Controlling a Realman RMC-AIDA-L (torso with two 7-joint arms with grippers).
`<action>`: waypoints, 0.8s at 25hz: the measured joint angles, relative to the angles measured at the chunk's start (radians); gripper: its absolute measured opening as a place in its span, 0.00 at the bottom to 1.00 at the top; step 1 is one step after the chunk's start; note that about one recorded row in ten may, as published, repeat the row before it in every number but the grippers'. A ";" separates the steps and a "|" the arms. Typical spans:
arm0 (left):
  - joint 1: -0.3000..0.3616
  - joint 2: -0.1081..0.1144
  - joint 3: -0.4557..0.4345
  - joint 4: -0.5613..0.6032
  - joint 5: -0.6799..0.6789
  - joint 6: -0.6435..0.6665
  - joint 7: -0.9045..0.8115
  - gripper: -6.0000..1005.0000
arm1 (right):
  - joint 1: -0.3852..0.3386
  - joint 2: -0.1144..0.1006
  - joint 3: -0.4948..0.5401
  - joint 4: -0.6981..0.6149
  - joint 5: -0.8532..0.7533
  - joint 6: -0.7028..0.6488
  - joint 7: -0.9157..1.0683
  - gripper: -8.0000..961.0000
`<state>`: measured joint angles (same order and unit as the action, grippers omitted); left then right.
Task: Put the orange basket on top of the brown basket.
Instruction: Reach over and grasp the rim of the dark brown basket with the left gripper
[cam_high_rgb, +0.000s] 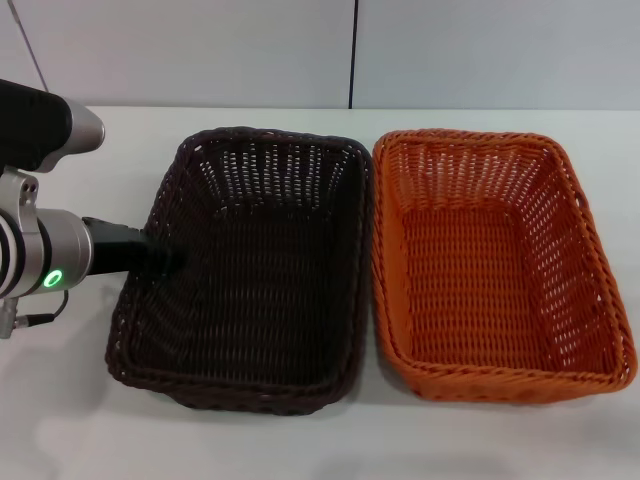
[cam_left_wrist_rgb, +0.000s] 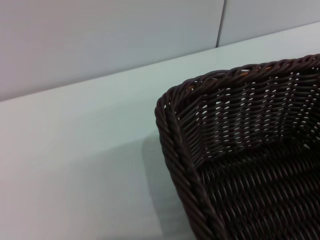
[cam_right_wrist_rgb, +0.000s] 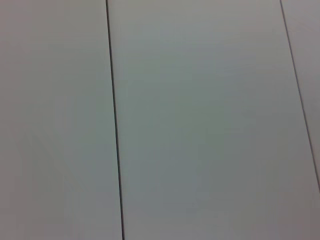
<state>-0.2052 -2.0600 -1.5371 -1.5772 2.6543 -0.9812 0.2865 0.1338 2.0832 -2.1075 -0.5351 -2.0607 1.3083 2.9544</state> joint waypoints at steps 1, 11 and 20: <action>0.001 0.000 -0.001 -0.008 0.000 -0.004 0.011 0.58 | -0.001 0.000 0.000 0.000 -0.001 0.003 0.000 0.79; -0.008 0.001 -0.012 -0.025 0.000 -0.031 0.075 0.27 | -0.004 0.000 -0.009 0.004 -0.001 0.026 0.000 0.79; -0.002 0.002 -0.042 -0.090 -0.001 -0.068 0.180 0.27 | -0.007 0.000 -0.011 0.004 -0.002 0.036 0.000 0.79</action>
<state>-0.2076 -2.0575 -1.5794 -1.6671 2.6537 -1.0493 0.4662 0.1270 2.0831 -2.1182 -0.5315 -2.0625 1.3440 2.9544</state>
